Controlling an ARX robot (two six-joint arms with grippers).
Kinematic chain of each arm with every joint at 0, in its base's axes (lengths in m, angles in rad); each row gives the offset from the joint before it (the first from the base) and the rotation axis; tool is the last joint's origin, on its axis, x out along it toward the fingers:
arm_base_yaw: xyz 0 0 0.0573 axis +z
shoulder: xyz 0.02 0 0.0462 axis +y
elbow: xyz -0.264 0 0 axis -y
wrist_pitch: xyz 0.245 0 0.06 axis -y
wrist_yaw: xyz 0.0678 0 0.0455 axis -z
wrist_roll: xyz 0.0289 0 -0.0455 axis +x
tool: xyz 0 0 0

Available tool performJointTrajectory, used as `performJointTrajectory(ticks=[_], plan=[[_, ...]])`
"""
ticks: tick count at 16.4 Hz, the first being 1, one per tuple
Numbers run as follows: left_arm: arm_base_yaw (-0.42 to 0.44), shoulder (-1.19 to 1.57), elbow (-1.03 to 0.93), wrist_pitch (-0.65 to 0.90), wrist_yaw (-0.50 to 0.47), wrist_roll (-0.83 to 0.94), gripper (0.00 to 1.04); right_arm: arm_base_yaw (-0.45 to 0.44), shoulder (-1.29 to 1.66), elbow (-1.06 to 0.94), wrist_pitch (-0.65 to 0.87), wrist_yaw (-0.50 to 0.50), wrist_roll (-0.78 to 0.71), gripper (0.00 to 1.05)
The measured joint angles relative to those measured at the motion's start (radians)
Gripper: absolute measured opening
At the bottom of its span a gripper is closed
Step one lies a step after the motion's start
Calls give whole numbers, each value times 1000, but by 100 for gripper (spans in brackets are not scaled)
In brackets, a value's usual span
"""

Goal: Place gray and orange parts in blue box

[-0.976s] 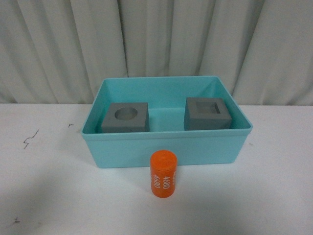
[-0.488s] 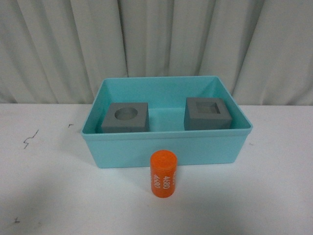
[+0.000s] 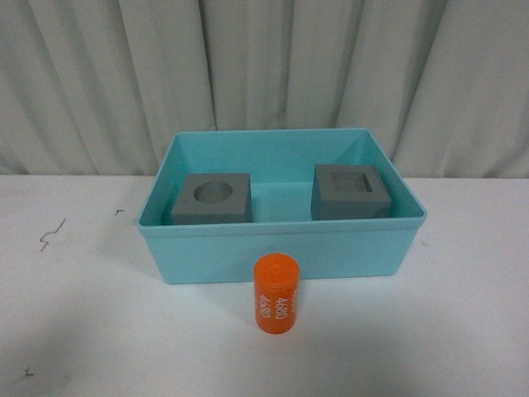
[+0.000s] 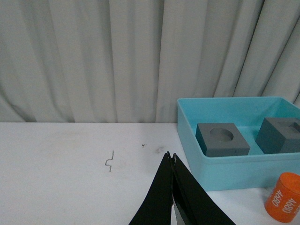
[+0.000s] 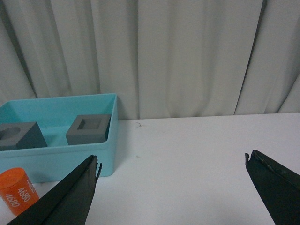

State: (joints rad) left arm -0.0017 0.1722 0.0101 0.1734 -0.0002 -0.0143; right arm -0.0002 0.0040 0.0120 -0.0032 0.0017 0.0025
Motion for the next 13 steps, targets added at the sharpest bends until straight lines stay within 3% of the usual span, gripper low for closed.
performJointTrajectory(ticks=[2,7,13], plan=[[0,-119,1,-177,3,0,2,0,0,0,0,0,0,98],[1,-166,1,-179,0,0,4,0,0,0,0,-1,0,98],[1,-166,0,-177,0,0,76,0,0,0,0,-1,0,98]])
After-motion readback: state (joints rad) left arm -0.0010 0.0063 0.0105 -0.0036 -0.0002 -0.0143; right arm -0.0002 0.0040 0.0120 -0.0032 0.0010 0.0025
